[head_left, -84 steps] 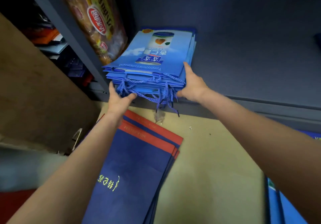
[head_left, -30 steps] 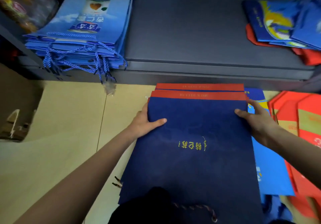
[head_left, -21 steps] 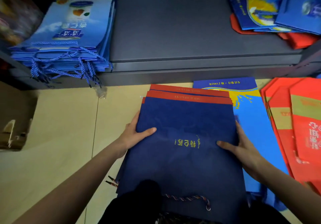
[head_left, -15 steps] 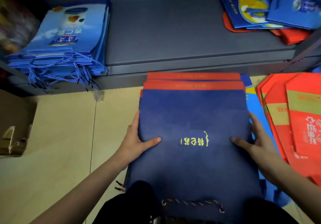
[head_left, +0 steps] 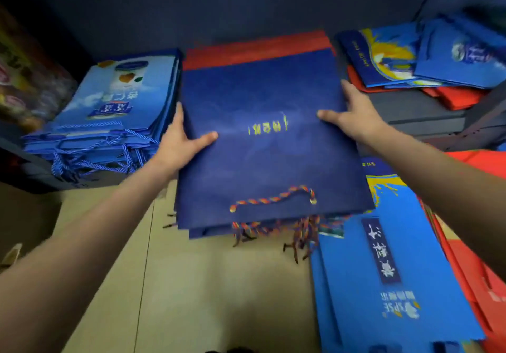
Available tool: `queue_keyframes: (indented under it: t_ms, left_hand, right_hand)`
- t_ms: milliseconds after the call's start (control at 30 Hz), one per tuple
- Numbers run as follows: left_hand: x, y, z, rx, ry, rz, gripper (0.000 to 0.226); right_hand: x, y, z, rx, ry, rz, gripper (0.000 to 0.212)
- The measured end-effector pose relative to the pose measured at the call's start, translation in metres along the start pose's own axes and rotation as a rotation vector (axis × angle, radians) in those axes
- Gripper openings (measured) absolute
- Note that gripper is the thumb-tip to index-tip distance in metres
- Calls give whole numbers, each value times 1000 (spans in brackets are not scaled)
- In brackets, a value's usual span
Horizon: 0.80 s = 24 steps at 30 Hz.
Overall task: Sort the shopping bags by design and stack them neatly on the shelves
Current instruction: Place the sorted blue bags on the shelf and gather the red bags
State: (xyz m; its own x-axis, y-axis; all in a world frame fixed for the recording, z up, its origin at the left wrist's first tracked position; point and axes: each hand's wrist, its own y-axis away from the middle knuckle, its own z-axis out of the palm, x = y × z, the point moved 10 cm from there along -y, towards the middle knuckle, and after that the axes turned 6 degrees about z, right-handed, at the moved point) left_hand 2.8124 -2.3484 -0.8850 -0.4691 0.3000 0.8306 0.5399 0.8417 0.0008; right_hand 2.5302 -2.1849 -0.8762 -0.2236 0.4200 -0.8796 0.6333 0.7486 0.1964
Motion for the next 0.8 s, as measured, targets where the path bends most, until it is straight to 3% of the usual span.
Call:
queue_keyframes:
  t_ms: [133,300,400,533,600,667,733,800]
  left_hand:
    - [18,-34,-24,61,-381,12,83]
    - [10,20,25,-428,-588,19,123]
    - [-3,64,42,-532,-932,75,123]
    - [1,79,66,-354,-1310,321,123]
    - [4,75,74,-253,-1358,419,119]
    - [0,69,80,-259,-1350,456,115]
    - [-4,65,78,-272,-1372,486,116]
    - [6,57,69,-178,-1394,558,118]
  right_hand:
    - [8,-38,36,-90,223,84,71]
    - [36,32,31,-245,185,116,102]
    - [45,64,34,-323,387,25,114]
    - [53,72,59,-298,644,3,120]
    - [57,66,66,-223,753,44,118]
    - [56,60,70,-171,796,29,115]
    - [54,55,73,-192,775,34,114]
    - [41,47,66,-183,765,0,112]
